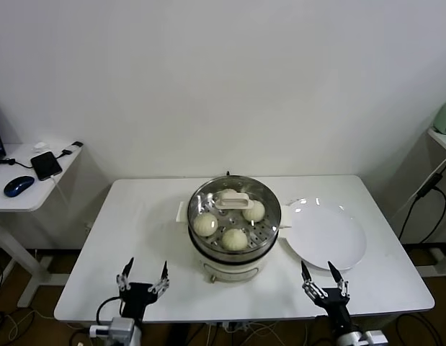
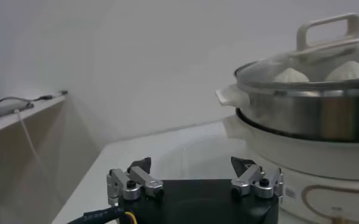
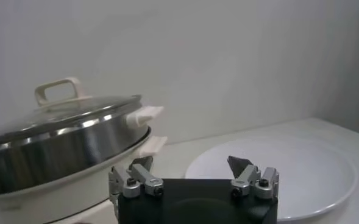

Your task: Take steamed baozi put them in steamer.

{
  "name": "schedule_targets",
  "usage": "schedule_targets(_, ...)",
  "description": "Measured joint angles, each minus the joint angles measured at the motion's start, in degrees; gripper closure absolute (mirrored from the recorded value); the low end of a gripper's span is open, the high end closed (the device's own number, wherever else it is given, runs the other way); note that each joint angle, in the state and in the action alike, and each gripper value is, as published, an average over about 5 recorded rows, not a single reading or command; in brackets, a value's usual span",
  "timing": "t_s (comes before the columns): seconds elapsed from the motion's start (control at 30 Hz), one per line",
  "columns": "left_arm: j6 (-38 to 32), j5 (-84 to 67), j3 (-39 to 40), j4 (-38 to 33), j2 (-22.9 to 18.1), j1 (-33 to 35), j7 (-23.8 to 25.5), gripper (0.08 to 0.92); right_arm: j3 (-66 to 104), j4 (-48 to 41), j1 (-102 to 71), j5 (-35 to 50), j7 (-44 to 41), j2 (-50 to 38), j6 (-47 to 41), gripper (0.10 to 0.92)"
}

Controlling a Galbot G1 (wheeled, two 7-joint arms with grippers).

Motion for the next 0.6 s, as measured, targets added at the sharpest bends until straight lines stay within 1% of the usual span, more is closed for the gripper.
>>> schedule_targets(0.2,0.1,-1.3,0.2,-2.2,0.0,3.3,0.1,0.177,-0.2,3.2,-1.9,-1.5,1.5,-0.8,-1.8,0.203)
schedule_targets(0.6,-0.5,-1.3,0.7,-5.5,-1.2,6.6,-0.2,0.177,0.1,6.7,-2.0,-2.7,3.5,-2.1,-7.3,0.203)
